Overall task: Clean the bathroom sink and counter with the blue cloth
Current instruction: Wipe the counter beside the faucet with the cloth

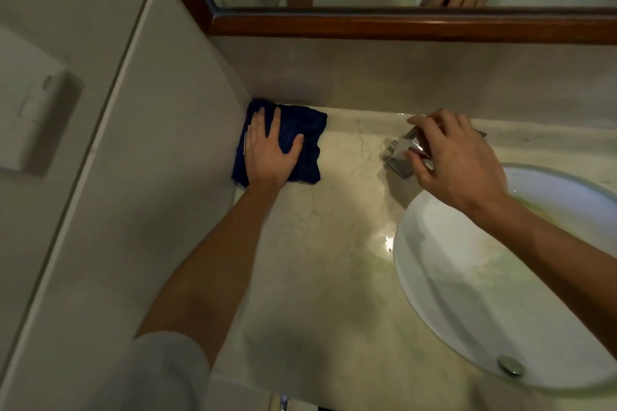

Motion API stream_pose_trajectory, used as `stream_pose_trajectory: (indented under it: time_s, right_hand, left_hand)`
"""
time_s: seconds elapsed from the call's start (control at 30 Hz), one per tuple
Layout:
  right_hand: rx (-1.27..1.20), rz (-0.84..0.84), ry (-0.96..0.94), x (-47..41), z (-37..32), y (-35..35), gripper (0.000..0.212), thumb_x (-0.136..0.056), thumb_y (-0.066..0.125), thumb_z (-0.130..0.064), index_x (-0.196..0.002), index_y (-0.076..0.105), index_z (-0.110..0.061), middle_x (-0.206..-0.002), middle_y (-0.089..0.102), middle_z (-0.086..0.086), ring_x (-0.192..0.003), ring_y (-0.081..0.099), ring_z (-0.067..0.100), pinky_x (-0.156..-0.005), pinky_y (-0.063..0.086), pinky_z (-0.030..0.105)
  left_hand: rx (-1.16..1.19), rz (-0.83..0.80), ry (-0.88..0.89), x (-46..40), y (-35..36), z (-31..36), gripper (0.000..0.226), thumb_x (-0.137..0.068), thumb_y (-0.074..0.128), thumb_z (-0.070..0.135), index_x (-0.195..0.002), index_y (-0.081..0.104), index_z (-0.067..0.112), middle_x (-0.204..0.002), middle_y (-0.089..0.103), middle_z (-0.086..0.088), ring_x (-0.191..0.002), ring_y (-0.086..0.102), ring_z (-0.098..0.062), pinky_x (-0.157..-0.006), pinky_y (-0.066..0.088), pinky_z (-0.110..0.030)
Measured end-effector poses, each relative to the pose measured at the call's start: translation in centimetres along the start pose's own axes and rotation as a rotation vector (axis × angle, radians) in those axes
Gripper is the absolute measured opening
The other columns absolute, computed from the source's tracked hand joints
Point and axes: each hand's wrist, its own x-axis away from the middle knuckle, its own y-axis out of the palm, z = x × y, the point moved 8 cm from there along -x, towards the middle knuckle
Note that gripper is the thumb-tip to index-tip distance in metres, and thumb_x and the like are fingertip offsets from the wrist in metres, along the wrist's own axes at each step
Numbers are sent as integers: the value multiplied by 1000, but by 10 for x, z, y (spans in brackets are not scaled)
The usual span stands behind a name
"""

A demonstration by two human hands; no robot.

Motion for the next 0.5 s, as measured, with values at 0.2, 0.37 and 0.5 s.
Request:
stream_pose_trajectory:
  time_s: [0.2,0.37,0.5]
  right_hand:
    - [31,15,-51,1,-3,1,50,-101,54,-38,-145,44,-18,-131,51,16,-116,53,33,-85,55,46]
    - [33,43,-82,3,-2,0,46,-101,52,-37,-141,48,-14,-129,51,18,-115,53,36,-81,57,48]
    - [27,71,-105,5,-3,-2,42,-99,51,-35,-134,53,-10,-126,51,21,-114,52,39,-80,51,49]
  left_hand:
    - [-28,-21,-48,44,-6,-2,78,-98,38,66,-161,27,22,-169,22,-9,-156,18,-27,-128,11,-40]
    - [-40,-18,-122,127,-21,-15,79,-99,38,67,-162,25,23,-169,20,-8,-156,17,-27,-128,9,-40]
    - [-36,-53,-180,214,-37,-36,78,-99,38,67,-163,21,24,-170,17,-4,-157,16,-25,-128,8,-40]
